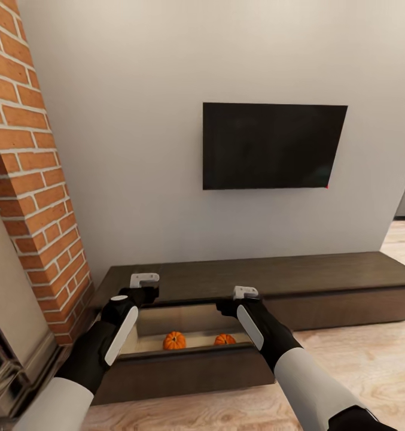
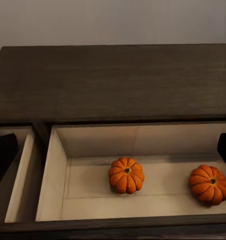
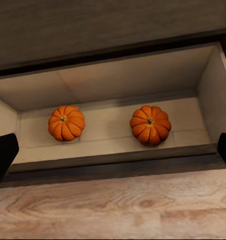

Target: Place each of the two pumpkins and all three candles from the living room inside a cabinet in the living room (use any cabinet), then make sure every cabinet is closed, and position the cauldron so it is next to a table in the living room.

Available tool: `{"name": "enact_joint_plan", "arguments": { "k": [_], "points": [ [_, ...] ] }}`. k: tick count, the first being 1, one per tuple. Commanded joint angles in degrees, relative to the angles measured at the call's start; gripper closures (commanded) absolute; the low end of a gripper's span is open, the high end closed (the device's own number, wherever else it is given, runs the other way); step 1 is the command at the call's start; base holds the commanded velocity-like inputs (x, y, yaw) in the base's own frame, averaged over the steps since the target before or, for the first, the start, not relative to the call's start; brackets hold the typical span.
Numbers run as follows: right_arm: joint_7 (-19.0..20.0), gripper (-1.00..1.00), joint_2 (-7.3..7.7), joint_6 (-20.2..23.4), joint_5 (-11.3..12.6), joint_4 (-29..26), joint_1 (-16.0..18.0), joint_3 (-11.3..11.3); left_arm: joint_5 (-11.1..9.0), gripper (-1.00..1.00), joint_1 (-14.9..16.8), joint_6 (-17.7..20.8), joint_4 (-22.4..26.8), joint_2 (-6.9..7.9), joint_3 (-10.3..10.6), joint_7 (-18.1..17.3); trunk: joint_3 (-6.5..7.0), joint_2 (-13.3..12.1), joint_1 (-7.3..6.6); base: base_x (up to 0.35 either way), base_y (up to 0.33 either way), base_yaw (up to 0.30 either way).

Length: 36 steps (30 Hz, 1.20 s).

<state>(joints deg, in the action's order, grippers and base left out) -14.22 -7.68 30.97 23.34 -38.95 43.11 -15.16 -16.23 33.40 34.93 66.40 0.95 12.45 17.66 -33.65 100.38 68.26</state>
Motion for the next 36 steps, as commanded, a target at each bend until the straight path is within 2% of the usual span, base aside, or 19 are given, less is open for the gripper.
{"name": "enact_joint_plan", "arguments": {
  "k": [1,11,15,21,26,28,31,35,36],
  "points": [
    [-0.55,-1.00,0.03,0.14,0.61,-0.08,0.04,-0.23,-0.59,-1.00,-0.03,0.02,0.03,0.08,0.20,0.55,0.12,-0.38,-0.27,-0.335,0.000,0.000],
    [-0.49,-1.00,0.03,0.11,0.62,-0.01,0.02,-0.30,-0.41,-1.00,-0.85,-1.65,-0.12,0.07,0.22,0.41,1.92,-4.39,-2.46,-0.345,0.000,0.000],
    [-0.47,-1.00,0.03,-0.06,0.52,0.06,-0.03,-0.35,-0.36,-1.00,-2.34,-4.52,-0.39,0.06,0.27,0.40,2.63,-5.99,-3.34,-0.305,0.000,0.000],
    [-0.95,-1.00,0.03,-0.25,0.14,0.09,-0.05,-0.42,-0.29,-1.00,-3.15,-11.26,-7.36,0.09,0.45,0.40,3.71,-8.40,-4.66,-0.074,0.000,0.000],
    [-1.31,-1.00,0.02,-0.82,-0.10,0.20,-0.74,-0.43,-0.25,-1.00,-3.26,-13.81,-9.28,0.07,0.68,0.24,4.61,-10.41,-5.76,-0.011,0.000,0.000],
    [-1.34,-1.00,0.03,-3.43,-0.15,0.24,-1.98,-0.39,-0.33,-1.00,-3.33,-14.16,-9.55,0.04,0.75,0.19,4.97,-11.21,-6.20,-0.003,0.000,0.000],
    [-1.41,-1.00,0.13,-10.33,-0.32,0.84,-4.38,-0.45,-0.54,-1.00,-3.76,-14.94,-10.09,0.07,0.77,-0.14,5.51,-12.41,-6.85,-0.001,0.000,0.000],
    [-1.44,-1.00,1.39,-19.20,-0.38,4.16,-7.59,-0.62,-0.20,-1.00,-4.81,-20.60,-12.47,0.09,0.88,-0.39,5.51,-12.41,-6.85,0.000,0.000,0.000],
    [-1.42,-1.00,1.51,-20.20,-0.40,4.73,-7.91,-0.64,-0.20,-1.00,-4.88,-21.35,-13.11,0.10,0.88,-0.40,5.51,-12.41,-6.85,0.000,0.000,0.000]
  ]
}}
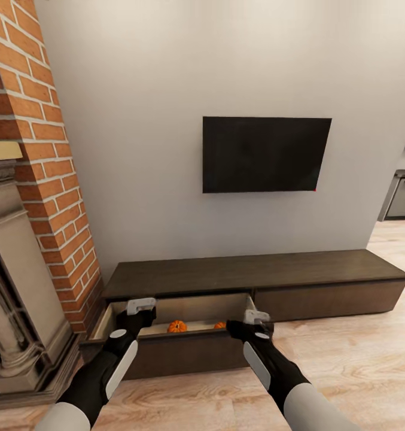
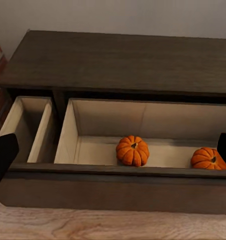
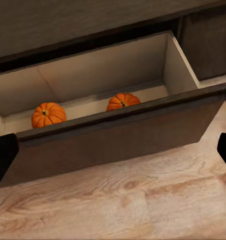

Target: Place each of the two pumpkins and all three candles from the living room inside a cabinet in the living room (use any cabinet), then make sure every cabinet is closed, and position the cauldron so it is next to a table in the living room.

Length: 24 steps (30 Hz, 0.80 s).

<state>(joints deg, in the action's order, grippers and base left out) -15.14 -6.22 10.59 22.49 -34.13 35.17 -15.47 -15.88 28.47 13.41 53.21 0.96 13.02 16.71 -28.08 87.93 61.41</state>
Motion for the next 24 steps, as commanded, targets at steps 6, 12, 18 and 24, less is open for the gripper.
{"name": "enact_joint_plan", "arguments": {
  "k": [6,12,18,24],
  "points": [
    [-0.29,-1.00,0.52,-4.22,0.44,2.96,-2.84,-0.33,-0.50,-1.00,-0.27,-4.22,-3.95,0.02,0.40,0.51,-0.06,0.04,0.00,0.000,0.000,0.000],
    [-0.24,-1.00,0.69,-5.11,0.41,4.00,-4.03,-0.33,-0.54,-1.00,-1.37,-6.41,-4.58,0.00,0.38,0.51,-0.06,0.04,0.00,0.000,0.000,0.000],
    [-0.24,-1.00,0.78,-5.94,0.46,4.98,-4.43,-0.31,-0.47,-1.00,-1.73,-7.22,-4.61,0.00,0.42,0.57,0.84,-1.97,-1.10,0.000,0.000,0.000],
    [-0.24,-1.00,1.61,-7.10,0.45,5.28,-5.27,-0.34,-0.50,-1.00,-3.28,-9.00,-4.61,0.00,0.42,0.49,1.91,-4.37,-2.42,0.000,0.000,0.000]
  ]
}}
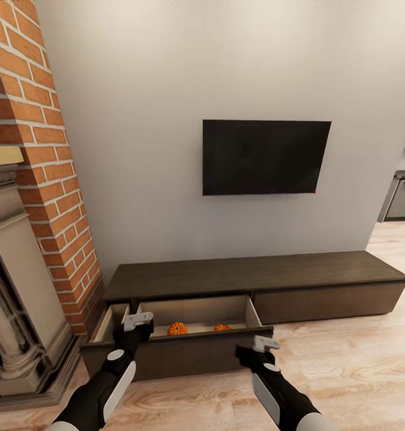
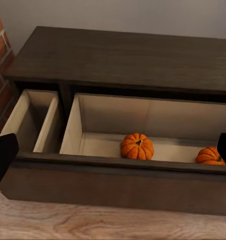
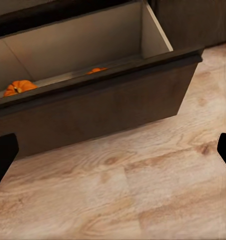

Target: Place each of the two pumpkins and all three candles from the living room inside a cabinet in the living room (use any cabinet), then make sure every cabinet is closed, and position the cauldron so it is next to a table in the living room.

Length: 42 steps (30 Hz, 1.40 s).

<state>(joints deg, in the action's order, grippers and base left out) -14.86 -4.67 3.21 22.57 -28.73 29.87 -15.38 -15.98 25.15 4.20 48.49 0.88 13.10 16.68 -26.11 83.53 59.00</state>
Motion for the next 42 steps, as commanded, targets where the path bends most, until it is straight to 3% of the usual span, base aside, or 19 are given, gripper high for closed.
{"name": "enact_joint_plan", "arguments": {
  "k": [1,8,10,15,21,26,31,33,36,42],
  "points": [
    [-0.52,-1.00,0.20,0.22,0.38,-0.08,-0.07,-0.43,-0.36,-1.00,-0.18,-0.41,0.11,0.09,0.35,0.51,0.12,-0.38,-0.23,0.000,0.000,0.000],
    [-0.52,-1.00,0.36,0.08,0.28,1.04,-0.25,-0.57,-0.20,-1.00,-1.36,-3.84,-0.42,0.09,0.40,0.47,0.30,-0.78,-0.45,0.000,0.000,0.000],
    [-0.52,-1.00,0.32,0.06,0.23,1.34,-0.26,-0.65,-0.13,-1.00,-1.49,-7.22,-2.93,0.09,0.47,0.48,0.30,-0.78,-0.45,0.000,0.000,0.000],
    [-0.57,-1.00,0.04,-0.14,0.18,3.35,-0.28,-0.83,-0.04,-1.00,-1.51,-10.70,-8.21,0.08,0.58,0.53,0.30,-0.78,-0.45,0.000,0.000,0.000],
    [-0.61,-1.00,-0.18,-12.70,-1.87,11.67,-0.27,-2.41,-0.09,-1.00,-1.48,-18.22,-20.44,-0.63,0.62,0.51,0.30,-0.78,-0.45,0.000,0.000,0.000],
    [-0.61,-1.00,-0.18,-15.35,-2.35,13.28,-0.30,-2.34,-0.13,-1.00,-1.45,-19.92,-25.82,-1.72,0.62,0.16,0.30,-0.78,-0.45,0.000,0.000,0.000],
    [-0.61,-1.00,-0.12,-16.34,-2.29,13.18,-0.28,-2.17,-0.06,-1.00,-1.44,-23.17,-27.12,-1.91,0.86,-0.33,0.30,-0.78,-0.45,0.000,0.000,0.000],
    [-0.61,-1.00,-0.16,-19.13,-2.31,13.09,-0.30,-2.20,-0.04,-1.00,-1.43,-24.17,-27.82,-2.18,1.41,-0.43,0.30,-0.78,-0.45,0.000,0.000,0.000],
    [-0.61,-1.00,-0.24,-22.55,-2.54,13.35,-0.31,-2.70,-0.01,-1.00,-1.44,-24.67,-28.84,-2.69,1.79,-0.49,0.30,-0.78,-0.45,-0.011,0.000,0.000],
    [-0.54,-1.00,-0.32,-23.69,-2.76,13.54,-0.33,-4.62,0.01,-1.00,-1.43,-24.83,-29.27,-2.87,3.62,-0.44,0.30,-0.78,-0.45,-0.009,0.000,0.000]
  ]
}}
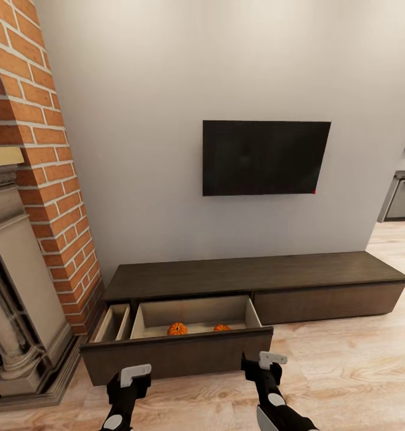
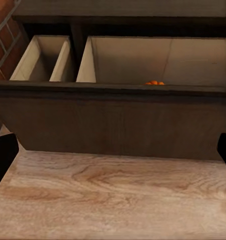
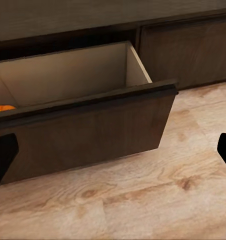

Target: Place each of the two pumpkins and all three candles from the living room inside a cabinet in the living room (use any cabinet), then make sure every cabinet is closed, and position the cauldron so it is next to a table in the living room.

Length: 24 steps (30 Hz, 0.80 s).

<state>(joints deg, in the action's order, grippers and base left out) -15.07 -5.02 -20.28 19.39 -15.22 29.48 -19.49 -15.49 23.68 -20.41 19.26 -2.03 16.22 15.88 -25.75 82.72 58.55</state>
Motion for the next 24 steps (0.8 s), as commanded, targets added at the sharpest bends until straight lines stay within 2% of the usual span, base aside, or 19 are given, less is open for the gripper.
{"name": "enact_joint_plan", "arguments": {
  "k": [1,4,12,19,24],
  "points": [
    [-0.33,-1.00,0.02,-0.23,0.42,0.05,0.07,-1.03,-0.48,-1.00,0.05,-0.23,-0.05,0.03,0.71,0.37,-0.06,0.04,0.00,-0.003,0.000,0.000],
    [-0.32,-1.00,0.04,-0.33,0.45,0.09,0.06,-2.96,-0.49,-1.00,0.05,-0.21,-0.08,-0.04,1.27,0.38,-0.06,0.04,0.00,0.012,0.000,0.000],
    [0.09,-1.00,0.09,-0.52,0.48,0.10,0.07,-3.99,-0.58,-1.00,0.05,-0.26,-0.07,-0.30,1.52,0.38,-0.06,0.04,0.00,0.045,0.000,0.000],
    [0.28,-1.00,0.09,-0.56,0.55,0.11,0.05,-6.60,-0.59,-1.00,0.05,-0.25,-0.04,-0.40,1.55,0.38,-0.06,0.04,0.00,0.061,0.028,0.000],
    [0.42,-1.00,0.09,-0.56,0.56,0.11,0.05,-7.19,-0.52,-1.00,0.06,-0.26,-0.09,-0.98,1.60,0.41,-0.06,0.04,0.00,0.010,0.005,0.000]
  ]
}}
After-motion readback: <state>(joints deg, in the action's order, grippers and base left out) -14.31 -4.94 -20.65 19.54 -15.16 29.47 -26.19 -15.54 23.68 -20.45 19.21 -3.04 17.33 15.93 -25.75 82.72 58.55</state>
